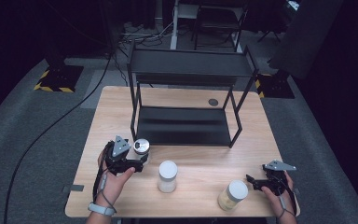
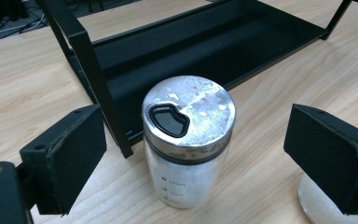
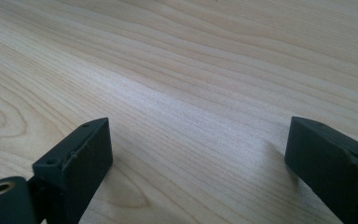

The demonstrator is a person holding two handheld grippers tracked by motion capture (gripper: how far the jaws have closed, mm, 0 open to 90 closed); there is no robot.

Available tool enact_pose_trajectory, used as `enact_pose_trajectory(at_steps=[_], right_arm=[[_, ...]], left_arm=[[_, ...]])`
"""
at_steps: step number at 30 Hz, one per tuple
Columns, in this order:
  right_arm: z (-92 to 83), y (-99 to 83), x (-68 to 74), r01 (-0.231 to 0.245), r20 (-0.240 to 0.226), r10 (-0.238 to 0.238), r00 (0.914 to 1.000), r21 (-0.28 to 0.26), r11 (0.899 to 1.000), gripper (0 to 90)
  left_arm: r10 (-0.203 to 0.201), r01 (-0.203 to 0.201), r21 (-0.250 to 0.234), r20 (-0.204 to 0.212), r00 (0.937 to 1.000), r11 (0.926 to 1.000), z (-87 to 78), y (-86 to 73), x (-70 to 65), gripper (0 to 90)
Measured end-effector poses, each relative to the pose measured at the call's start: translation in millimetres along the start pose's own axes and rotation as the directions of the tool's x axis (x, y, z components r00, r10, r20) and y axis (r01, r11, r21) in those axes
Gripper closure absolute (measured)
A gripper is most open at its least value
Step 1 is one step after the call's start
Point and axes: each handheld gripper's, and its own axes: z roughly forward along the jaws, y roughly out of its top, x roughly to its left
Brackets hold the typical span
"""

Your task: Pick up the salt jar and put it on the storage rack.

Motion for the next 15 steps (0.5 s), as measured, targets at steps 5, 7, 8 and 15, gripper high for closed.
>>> enact_pose_trajectory(at_steps=[5,7,8,15], right_arm=[[-0.1,0.0,0.5,-0.003,0.002,0.003,1.0000,0.000,1.000,7.5],[-0.1,0.0,0.5,-0.003,0.002,0.003,1.0000,0.000,1.000,7.5],[-0.1,0.0,0.5,-0.003,0.003,0.003,1.0000,0.000,1.000,7.5],[-0.1,0.0,0.5,-0.003,0.003,0.003,1.0000,0.000,1.000,7.5]], left_arm=[[0.006,-0.006,-0.005,-0.002,1.0000,1.0000,5.8,0.0,0.7,5.2],[0.005,-0.005,-0.001,0.003,1.0000,1.0000,8.3,0.5,1.5,5.3],[0.005,-0.005,0.002,0.007,1.0000,1.0000,9.8,0.7,2.1,5.4],[-0.022,0.022,-0.004,0.014,0.9997,0.9998,17.3,-6.4,5.6,7.8]])
